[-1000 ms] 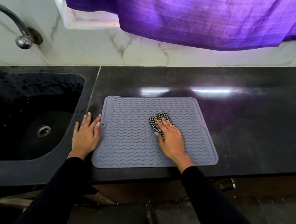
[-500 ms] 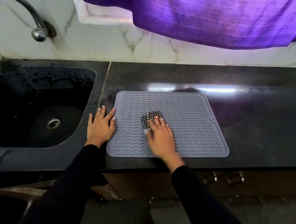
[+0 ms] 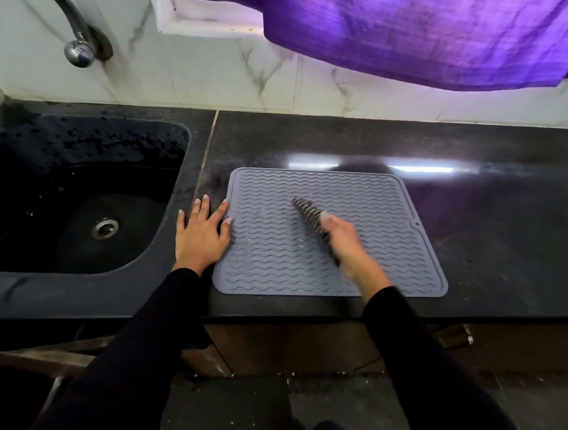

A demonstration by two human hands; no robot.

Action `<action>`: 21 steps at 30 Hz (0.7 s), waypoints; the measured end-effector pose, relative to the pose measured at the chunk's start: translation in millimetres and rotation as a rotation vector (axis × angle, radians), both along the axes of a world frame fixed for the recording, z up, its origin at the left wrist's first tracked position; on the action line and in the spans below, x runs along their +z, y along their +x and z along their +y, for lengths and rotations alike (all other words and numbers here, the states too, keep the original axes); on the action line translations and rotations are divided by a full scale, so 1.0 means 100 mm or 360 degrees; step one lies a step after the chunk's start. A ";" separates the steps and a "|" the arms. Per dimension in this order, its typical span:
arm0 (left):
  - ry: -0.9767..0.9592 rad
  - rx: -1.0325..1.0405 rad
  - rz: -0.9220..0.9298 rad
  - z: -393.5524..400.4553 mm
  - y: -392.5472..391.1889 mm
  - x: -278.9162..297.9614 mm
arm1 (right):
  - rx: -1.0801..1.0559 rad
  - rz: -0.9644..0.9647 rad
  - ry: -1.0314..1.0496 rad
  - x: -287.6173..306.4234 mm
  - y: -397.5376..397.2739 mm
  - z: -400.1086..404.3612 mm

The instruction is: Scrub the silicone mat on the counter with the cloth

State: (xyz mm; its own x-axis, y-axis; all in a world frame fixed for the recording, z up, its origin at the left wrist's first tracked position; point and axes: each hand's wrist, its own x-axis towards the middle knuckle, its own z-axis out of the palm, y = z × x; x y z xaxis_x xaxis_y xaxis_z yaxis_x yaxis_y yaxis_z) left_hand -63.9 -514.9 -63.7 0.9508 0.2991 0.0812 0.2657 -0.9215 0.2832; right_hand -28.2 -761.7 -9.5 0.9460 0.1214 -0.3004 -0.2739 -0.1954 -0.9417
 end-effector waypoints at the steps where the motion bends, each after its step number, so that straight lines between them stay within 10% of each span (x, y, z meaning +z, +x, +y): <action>1: 0.0002 0.0001 -0.0003 0.00 0.00 0.00 | -0.0180 0.0153 0.0288 0.07 0.07 -0.06; 3: 0.0008 0.0008 -0.0015 0.00 0.01 0.00 | -0.0284 0.0068 0.0263 0.17 0.12 -0.10; 11: 0.0007 0.0033 -0.0096 0.01 0.02 -0.02 | 0.0486 -0.0939 -0.1596 -0.37 -0.39 0.41; 17: 0.0005 0.0038 -0.0109 -0.01 0.02 -0.02 | 0.0512 -0.1003 -0.1387 -0.37 -0.24 0.29; 21: -0.0007 0.0042 -0.0112 -0.01 0.02 -0.01 | -0.0103 -0.0350 -0.0365 -0.20 -0.10 0.32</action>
State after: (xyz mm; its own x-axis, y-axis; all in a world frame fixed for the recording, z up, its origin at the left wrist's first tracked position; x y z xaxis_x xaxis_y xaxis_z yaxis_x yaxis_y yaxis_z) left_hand -62.3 -515.7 -64.4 0.9346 0.3245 0.1460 0.2693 -0.9132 0.3059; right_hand -38.2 -730.0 -29.8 0.9949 0.0115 -0.1002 -0.0874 -0.3983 -0.9131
